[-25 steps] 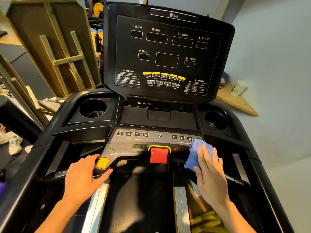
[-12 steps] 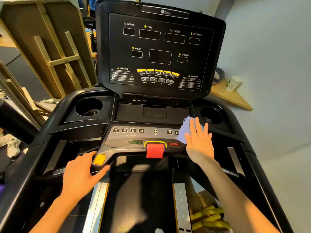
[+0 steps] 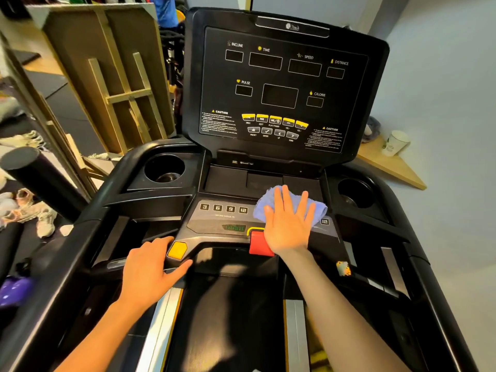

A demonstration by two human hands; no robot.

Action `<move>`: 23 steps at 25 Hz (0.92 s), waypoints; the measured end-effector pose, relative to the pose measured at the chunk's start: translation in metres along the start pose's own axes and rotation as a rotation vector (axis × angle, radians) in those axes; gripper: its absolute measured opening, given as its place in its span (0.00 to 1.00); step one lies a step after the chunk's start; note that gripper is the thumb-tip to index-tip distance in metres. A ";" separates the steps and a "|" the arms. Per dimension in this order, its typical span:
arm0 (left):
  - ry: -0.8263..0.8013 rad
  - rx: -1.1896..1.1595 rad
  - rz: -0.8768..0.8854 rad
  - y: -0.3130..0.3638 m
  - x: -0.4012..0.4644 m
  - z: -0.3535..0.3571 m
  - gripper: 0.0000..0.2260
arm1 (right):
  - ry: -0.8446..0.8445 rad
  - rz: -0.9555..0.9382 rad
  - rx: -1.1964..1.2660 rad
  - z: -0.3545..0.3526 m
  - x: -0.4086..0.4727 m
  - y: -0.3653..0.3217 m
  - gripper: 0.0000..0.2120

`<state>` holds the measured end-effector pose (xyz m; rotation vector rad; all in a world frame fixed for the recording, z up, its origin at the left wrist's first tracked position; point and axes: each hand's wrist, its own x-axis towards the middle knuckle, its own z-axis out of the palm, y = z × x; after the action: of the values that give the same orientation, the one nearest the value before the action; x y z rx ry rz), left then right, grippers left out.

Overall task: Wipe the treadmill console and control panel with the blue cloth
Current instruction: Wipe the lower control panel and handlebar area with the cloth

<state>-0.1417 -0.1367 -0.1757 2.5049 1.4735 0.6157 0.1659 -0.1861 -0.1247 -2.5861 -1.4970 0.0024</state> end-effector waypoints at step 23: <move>-0.004 -0.103 0.010 -0.001 -0.003 -0.003 0.06 | 0.053 -0.795 -0.008 0.043 -0.072 -0.142 0.29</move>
<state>-0.1449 -0.1393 -0.1745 2.4359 1.3915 0.6706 0.0042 -0.1726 -0.1540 -1.8008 -2.3692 -0.1589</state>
